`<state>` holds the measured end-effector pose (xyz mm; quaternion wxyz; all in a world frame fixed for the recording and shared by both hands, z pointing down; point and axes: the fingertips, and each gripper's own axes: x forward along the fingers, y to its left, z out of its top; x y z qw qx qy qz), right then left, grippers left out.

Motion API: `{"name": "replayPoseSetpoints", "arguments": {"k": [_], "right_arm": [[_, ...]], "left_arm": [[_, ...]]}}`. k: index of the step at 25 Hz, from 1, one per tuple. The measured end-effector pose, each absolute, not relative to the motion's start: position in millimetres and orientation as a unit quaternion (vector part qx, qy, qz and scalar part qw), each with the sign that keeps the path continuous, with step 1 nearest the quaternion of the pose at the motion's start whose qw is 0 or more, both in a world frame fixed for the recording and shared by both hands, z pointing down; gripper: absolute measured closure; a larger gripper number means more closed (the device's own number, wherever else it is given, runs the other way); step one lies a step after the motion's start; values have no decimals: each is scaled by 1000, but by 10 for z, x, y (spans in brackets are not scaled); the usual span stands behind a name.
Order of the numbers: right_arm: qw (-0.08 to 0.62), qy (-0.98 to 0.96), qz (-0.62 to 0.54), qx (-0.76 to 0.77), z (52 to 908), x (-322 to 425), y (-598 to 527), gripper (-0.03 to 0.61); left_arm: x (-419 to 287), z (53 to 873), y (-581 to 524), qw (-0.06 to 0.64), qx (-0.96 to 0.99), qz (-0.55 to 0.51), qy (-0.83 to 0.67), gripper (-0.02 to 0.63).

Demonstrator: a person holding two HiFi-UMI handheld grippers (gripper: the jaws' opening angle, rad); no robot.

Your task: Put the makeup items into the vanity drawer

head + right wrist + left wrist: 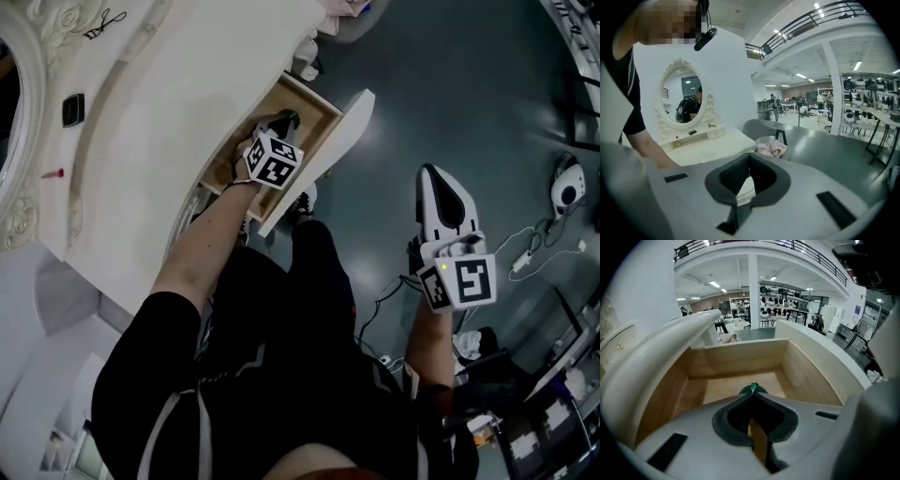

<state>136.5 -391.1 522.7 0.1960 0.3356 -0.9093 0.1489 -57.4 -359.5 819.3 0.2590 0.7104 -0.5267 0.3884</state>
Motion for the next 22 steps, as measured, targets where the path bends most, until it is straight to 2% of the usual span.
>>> {"name": "replayPoseSetpoints", "arguments": {"k": [11, 19, 20, 22], "right_arm": [[188, -902, 172, 348, 5380, 1516, -3906, 572], [170, -905, 188, 341, 5288, 1452, -3841, 572], [169, -904, 191, 342, 5294, 1460, -3833, 572], [164, -900, 204, 348, 5297, 1476, -3826, 572]], "left_arm": [[-563, 8333, -3603, 221, 698, 429, -529, 609], [-584, 8333, -3594, 256, 699, 413, -525, 606], [-583, 8323, -3595, 259, 699, 410, -525, 599], [-563, 8263, -3616, 268, 703, 395, -527, 535]]}}
